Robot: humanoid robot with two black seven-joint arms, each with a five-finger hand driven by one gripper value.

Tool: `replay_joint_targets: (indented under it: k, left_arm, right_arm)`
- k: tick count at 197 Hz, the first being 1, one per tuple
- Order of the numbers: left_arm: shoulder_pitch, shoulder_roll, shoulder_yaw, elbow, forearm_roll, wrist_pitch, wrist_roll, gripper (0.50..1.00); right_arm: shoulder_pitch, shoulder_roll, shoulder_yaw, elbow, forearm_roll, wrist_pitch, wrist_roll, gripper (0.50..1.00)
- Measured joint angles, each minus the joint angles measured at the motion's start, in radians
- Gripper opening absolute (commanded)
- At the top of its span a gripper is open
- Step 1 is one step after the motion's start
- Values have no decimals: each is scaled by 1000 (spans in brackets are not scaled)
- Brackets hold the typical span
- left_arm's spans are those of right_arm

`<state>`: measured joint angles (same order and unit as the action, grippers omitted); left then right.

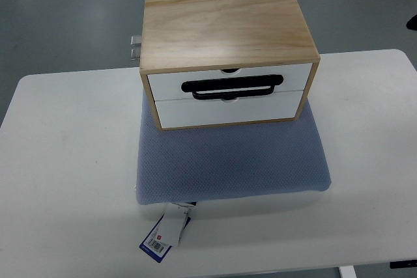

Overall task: Open wood drawer with right hand
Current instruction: 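Move the right hand down to the upper drawer's black handle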

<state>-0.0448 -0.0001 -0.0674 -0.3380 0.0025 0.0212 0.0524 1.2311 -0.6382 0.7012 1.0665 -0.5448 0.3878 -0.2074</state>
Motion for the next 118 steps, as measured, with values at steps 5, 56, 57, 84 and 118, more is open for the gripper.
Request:
replay_joint_targets:
  k: [5,56,57,84,118]
  left_arm:
    - [0,0,0,0,0,0,0,1000]
    - [-7,0,0,-7,-1,-1,1,1000]
    - [-7,0,0,-7,-1,-1,1,1000]
    - [-7,0,-1,-7,-3,0,1,1000]
    - [-7,0,-1,-6,-3,0,1,1000]
  right_arm:
    - [44,-26,-64,40,-8,6,-26,944]
    - [416,-144,-457,409,6,26,-322,942]
    - [420,-145,-461,414,8,25,-325,942]
    - [502,-142,-535,535,143,6,-395,940]
    - [539,-97,-555,618,346,-77,-403,940]
